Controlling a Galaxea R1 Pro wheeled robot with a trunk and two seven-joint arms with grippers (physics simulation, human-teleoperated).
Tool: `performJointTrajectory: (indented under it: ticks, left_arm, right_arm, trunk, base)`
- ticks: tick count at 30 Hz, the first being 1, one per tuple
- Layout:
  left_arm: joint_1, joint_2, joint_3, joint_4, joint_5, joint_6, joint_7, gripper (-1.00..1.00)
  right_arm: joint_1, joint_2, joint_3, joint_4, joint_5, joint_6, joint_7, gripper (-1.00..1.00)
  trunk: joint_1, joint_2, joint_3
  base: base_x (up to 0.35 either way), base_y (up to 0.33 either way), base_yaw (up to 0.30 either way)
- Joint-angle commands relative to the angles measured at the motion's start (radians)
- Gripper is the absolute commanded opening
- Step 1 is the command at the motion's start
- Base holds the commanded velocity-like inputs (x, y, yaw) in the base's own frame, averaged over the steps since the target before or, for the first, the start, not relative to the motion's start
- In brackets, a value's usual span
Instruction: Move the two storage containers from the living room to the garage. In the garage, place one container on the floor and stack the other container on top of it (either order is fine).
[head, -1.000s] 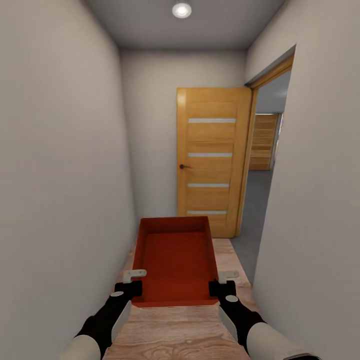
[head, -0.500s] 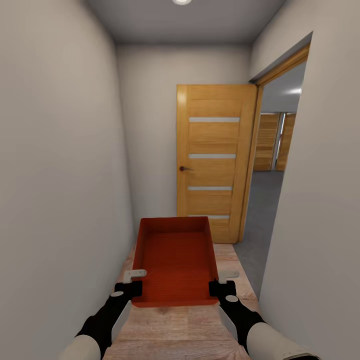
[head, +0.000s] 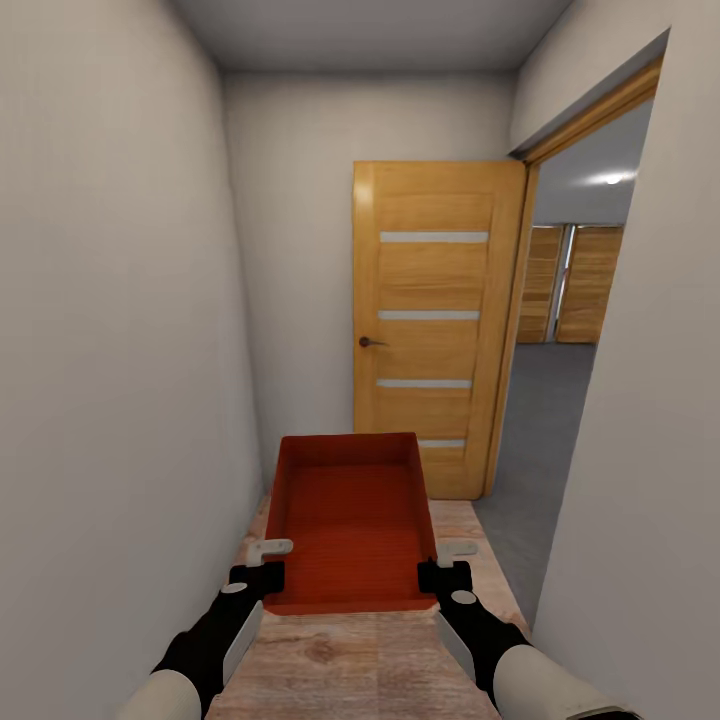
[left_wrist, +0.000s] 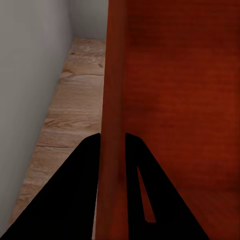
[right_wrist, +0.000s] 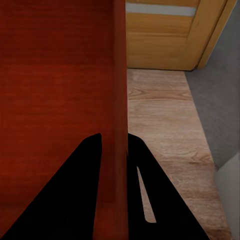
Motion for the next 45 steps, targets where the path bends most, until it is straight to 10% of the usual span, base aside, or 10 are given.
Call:
performJointTrajectory:
  ticks: [1,24,45]
  left_arm:
    - [-0.001,0.002,0.002,-0.005,-0.013,-0.026,0.032,-1.00]
    - [-0.001,0.002,0.002,-0.007,-0.015,-0.026,0.033,-1.00]
    - [-0.001,-0.002,0.003,-0.023,-0.018,-0.026,0.034,-1.00]
  right_arm:
    - [-0.001,-0.004,-0.062,0.003,-0.009,-0.004,-0.087,-1.00]
    - [-0.001,-0.005,-0.062,0.003,-0.007,-0.004,-0.087,-1.00]
    - [-0.001,-0.004,-0.062,0.003,-0.009,-0.004,-0.087,-1.00]
  trunk:
    - [0.001,-0.001,-0.001]
    - [0.001,-0.001,-0.001]
    - [0.001,-0.001,-0.001]
  base:
    - [0.332,0.000,0.000]
    - [0.332,0.005,-0.006]
    - [0.056,0.016,-0.276]
